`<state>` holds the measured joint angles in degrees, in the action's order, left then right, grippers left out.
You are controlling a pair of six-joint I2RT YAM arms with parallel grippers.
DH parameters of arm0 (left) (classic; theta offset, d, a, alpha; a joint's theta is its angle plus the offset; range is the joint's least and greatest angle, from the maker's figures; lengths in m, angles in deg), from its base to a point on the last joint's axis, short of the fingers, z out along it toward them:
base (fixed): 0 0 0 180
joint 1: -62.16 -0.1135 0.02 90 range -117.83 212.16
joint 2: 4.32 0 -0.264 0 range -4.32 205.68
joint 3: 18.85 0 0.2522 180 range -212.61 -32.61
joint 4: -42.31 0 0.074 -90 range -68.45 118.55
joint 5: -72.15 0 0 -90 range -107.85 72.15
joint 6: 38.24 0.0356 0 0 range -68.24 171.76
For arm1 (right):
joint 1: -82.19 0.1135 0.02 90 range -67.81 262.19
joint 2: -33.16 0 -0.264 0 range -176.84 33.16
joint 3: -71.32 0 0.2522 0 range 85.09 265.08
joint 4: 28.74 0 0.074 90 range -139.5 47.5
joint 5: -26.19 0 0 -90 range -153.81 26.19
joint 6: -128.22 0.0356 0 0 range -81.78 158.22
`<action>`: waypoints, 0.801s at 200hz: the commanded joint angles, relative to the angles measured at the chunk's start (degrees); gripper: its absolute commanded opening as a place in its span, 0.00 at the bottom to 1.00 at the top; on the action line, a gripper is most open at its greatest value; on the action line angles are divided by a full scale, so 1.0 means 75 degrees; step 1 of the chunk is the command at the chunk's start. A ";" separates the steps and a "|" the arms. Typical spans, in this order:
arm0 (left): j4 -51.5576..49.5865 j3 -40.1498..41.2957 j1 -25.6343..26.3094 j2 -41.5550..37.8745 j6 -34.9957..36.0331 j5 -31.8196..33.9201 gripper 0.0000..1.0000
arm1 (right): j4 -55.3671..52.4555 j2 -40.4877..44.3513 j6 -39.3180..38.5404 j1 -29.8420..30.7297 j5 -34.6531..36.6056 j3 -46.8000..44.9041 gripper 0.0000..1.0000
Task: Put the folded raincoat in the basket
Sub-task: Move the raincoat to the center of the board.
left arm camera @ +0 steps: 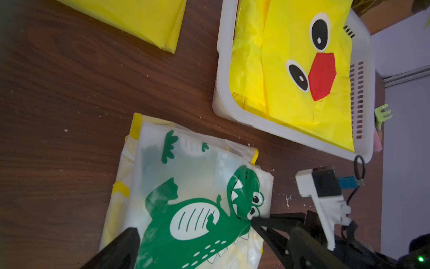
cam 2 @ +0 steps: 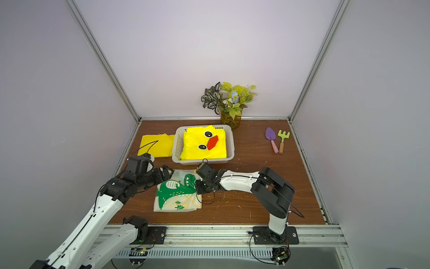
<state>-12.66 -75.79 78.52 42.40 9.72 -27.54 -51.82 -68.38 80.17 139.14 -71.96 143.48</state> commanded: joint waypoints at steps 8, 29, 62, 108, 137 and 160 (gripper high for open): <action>0.0022 0.0049 0.0091 -0.0116 0.0162 -0.0224 0.95 | -0.1369 0.0165 -0.0564 -0.0299 0.0569 -0.0403 0.00; 0.0022 0.0196 0.0137 -0.0057 0.0209 -0.0397 0.92 | -0.1426 0.0315 -0.0637 -0.0396 0.0621 -0.0560 0.00; 0.0028 0.0374 0.0688 0.0230 0.0093 -0.0058 0.88 | -0.1512 0.0584 -0.0617 -0.0421 0.0837 -0.0890 0.00; 0.0214 0.0593 0.1919 0.0850 -0.0313 0.0695 0.86 | -0.1453 0.1005 -0.0645 -0.0439 0.0863 -0.1457 0.00; 0.0698 0.1117 0.2060 0.0788 -0.0688 0.0782 0.79 | -0.1531 0.1241 -0.0747 -0.0442 0.0978 -0.1708 0.00; 0.0899 0.1464 0.2063 0.0630 -0.0839 0.0970 0.66 | -0.1648 0.1416 -0.0846 -0.0491 0.1074 -0.1869 0.00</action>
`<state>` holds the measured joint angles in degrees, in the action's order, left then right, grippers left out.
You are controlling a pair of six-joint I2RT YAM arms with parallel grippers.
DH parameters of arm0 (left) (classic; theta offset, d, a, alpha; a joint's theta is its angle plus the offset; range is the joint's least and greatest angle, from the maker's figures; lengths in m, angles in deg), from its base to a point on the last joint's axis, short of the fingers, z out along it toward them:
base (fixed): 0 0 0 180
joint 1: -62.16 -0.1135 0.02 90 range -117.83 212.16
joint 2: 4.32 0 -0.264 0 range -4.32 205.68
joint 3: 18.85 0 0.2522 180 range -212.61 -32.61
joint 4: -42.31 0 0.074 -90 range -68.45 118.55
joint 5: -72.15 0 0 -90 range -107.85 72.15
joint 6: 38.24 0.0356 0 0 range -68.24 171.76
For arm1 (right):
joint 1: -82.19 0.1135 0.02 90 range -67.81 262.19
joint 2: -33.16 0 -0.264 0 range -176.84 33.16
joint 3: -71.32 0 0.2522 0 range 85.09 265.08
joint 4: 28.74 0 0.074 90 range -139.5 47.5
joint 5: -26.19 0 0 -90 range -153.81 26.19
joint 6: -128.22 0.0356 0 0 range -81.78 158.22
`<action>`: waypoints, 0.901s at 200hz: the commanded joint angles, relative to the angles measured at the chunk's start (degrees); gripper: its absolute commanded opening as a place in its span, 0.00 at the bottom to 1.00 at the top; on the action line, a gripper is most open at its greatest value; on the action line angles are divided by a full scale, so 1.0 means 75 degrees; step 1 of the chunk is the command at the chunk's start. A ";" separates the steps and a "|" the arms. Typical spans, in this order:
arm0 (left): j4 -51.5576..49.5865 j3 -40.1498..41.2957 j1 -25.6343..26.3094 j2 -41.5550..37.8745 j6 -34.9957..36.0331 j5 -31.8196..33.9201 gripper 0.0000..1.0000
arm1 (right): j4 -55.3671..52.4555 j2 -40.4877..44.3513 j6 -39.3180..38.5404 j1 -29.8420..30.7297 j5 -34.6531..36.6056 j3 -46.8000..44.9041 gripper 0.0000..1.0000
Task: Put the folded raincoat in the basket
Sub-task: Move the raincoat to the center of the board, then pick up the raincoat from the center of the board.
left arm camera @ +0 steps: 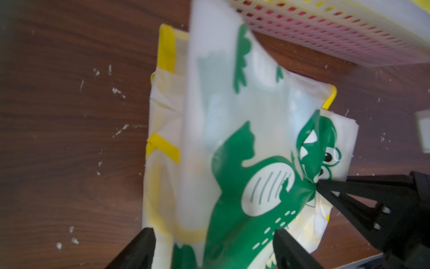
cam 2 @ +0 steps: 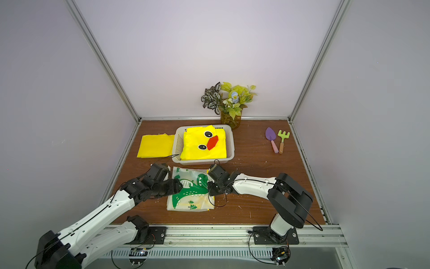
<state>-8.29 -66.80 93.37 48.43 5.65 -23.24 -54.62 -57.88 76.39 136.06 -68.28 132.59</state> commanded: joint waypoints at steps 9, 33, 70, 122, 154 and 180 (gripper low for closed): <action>0.0382 0.0396 0.0088 -0.0178 -0.0331 0.0449 0.63 | -0.1279 0.0088 -0.0376 -0.0113 0.0590 -0.0472 0.00; 0.0730 0.0741 0.0082 0.0007 -0.0367 0.0371 0.57 | -0.1322 0.0193 -0.0538 -0.0151 0.0516 -0.0531 0.00; 0.1271 0.1207 0.0088 0.0282 -0.0368 0.0480 0.51 | -0.1591 0.0077 -0.0966 -0.0151 0.0581 -0.0351 0.00; 0.1842 0.1536 0.0088 -0.0078 -0.0291 0.0269 0.62 | -0.1315 -0.0041 -0.1088 -0.0151 0.0321 -0.0311 0.09; 0.1972 0.1308 0.0085 -0.0238 -0.0029 0.0119 0.80 | -0.1029 0.0068 -0.0906 -0.0149 0.0002 -0.0172 0.37; 0.1910 0.1053 0.0083 -0.0548 0.0218 0.0081 0.91 | -0.0720 0.0366 -0.0648 -0.0149 -0.0022 -0.0115 0.46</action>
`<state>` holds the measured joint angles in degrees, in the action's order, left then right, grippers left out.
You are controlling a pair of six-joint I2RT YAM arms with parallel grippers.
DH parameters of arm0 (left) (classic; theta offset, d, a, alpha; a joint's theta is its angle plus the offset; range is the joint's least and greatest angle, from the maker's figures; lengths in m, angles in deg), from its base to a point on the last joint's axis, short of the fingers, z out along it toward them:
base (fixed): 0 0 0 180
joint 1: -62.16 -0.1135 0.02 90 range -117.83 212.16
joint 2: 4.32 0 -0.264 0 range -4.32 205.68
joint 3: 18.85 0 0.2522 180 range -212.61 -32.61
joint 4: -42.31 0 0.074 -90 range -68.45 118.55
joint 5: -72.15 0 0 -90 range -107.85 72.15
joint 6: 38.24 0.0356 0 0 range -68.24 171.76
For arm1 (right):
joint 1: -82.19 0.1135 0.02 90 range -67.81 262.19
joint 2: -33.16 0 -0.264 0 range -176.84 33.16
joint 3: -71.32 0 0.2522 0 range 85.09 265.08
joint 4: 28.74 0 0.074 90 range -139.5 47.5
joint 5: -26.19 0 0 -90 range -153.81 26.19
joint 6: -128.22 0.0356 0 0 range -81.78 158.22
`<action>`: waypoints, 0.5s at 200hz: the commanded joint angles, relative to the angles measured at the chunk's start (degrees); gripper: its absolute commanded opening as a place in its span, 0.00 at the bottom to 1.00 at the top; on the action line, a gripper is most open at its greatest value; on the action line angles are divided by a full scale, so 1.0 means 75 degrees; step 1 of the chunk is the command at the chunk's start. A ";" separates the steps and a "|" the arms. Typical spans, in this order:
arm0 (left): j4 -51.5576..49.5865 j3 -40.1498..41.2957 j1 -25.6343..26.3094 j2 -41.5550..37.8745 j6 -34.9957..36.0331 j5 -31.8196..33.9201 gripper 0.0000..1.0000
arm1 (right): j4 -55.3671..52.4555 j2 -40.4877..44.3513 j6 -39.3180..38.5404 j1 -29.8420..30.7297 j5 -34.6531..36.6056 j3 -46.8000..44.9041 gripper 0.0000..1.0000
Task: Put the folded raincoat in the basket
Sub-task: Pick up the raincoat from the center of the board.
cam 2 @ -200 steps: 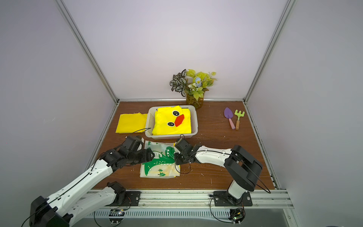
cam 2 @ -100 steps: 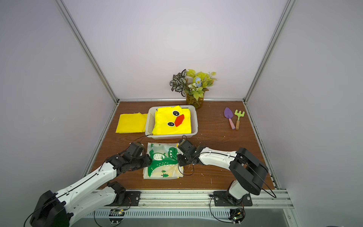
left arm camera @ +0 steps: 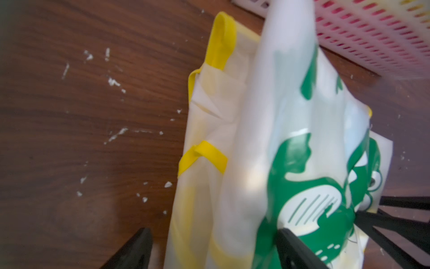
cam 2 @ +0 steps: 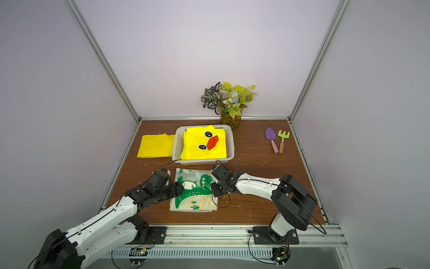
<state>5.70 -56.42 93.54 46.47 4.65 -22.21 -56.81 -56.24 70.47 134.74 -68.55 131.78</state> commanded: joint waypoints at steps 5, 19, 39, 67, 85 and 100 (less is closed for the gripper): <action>0.0044 -0.0367 0.0060 -0.0349 0.0392 -0.0069 0.92 | -0.0343 0.0224 0.0188 0.0023 0.0010 -0.0011 0.48; 0.0014 -0.0491 0.0059 -0.0493 0.0525 -0.0087 0.95 | -0.0135 0.0503 0.0359 0.0020 -0.0019 -0.0040 0.53; -0.0091 -0.0689 0.0059 -0.0496 0.0717 -0.0081 0.96 | 0.0152 0.0988 0.0645 0.0011 0.0000 -0.0137 0.61; -0.0088 -0.0634 0.0059 -0.0092 0.0950 -0.0013 0.96 | 0.0940 0.1529 0.1169 0.0001 -0.0063 -0.0639 0.71; 0.0056 -0.0609 0.0059 0.0348 0.1007 -0.0148 0.95 | 0.1574 0.1524 0.1438 -0.0008 -0.0277 -0.0965 0.73; 0.0088 -0.0636 0.0059 0.0695 0.0918 -0.0182 0.91 | 0.1754 0.1323 0.1578 -0.0011 -0.0426 -0.0994 0.73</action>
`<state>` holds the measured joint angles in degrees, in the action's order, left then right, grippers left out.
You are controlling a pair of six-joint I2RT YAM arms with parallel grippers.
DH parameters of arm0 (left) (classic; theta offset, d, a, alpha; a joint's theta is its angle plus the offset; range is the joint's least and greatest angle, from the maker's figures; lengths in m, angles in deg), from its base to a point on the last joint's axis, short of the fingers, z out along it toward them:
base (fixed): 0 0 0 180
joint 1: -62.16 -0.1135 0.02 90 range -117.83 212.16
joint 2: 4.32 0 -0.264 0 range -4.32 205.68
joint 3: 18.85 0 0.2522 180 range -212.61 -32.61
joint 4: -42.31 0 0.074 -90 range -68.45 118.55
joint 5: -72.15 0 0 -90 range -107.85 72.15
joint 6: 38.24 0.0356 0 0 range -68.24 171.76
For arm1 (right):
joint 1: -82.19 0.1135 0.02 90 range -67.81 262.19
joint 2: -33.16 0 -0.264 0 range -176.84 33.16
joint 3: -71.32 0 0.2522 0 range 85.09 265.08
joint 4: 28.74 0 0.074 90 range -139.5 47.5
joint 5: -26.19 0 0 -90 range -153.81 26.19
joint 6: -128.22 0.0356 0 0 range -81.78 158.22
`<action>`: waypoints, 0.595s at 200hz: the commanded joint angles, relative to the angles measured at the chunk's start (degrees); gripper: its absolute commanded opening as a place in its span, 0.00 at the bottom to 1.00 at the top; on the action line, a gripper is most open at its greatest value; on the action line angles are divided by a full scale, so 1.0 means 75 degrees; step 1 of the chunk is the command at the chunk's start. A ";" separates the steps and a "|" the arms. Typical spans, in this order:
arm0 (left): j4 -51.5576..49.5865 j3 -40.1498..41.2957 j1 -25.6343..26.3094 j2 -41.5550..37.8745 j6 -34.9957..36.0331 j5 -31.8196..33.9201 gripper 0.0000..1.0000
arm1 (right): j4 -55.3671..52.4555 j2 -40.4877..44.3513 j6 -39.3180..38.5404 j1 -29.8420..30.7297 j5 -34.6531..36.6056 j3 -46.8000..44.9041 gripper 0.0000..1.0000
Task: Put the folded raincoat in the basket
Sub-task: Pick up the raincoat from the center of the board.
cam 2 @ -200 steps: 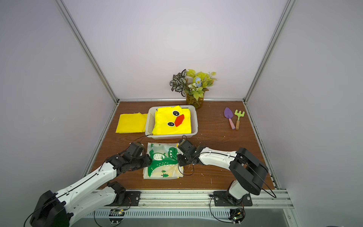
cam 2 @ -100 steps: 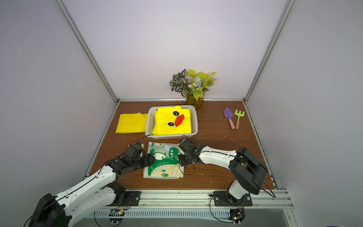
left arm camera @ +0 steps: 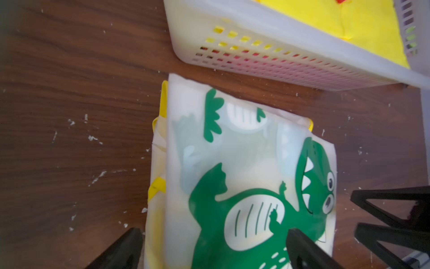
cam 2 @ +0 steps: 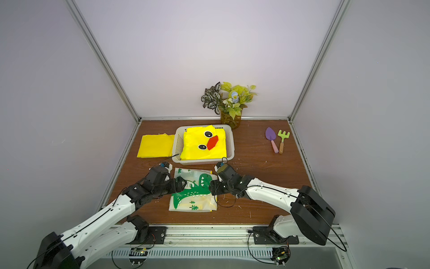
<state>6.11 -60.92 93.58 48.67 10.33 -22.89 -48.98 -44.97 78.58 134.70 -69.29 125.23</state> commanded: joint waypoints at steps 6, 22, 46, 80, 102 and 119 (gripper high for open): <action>0.0115 -0.0024 0.0053 0.0503 0.0145 -0.0155 0.90 | 0.0742 -0.0259 0.0520 -0.0005 -0.0351 -0.0114 0.74; 0.0484 0.0085 0.0054 0.0642 0.0129 -0.0408 0.87 | 0.0944 -0.0426 0.0708 -0.0005 -0.0317 -0.0217 0.74; 0.0887 0.0244 0.0060 0.0736 0.0070 -0.0659 0.85 | 0.1579 -0.0677 0.1040 -0.0005 -0.0339 -0.0481 0.74; 0.0893 0.0461 0.0059 0.0712 -0.0003 -0.0623 0.83 | 0.1890 -0.1130 0.1162 0.0052 -0.0348 -0.0457 0.74; 0.1039 0.0659 0.0054 0.0533 -0.0145 -0.0690 0.81 | 0.2066 -0.1355 0.1201 0.0103 -0.0432 -0.0478 0.72; 0.1184 0.0796 0.0053 0.0459 -0.0257 -0.0785 0.77 | 0.2162 -0.1474 0.1216 0.0157 -0.0510 -0.0477 0.68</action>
<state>13.79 -56.64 93.58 52.98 9.74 -26.67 -33.44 -54.04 86.29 135.14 -71.78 121.66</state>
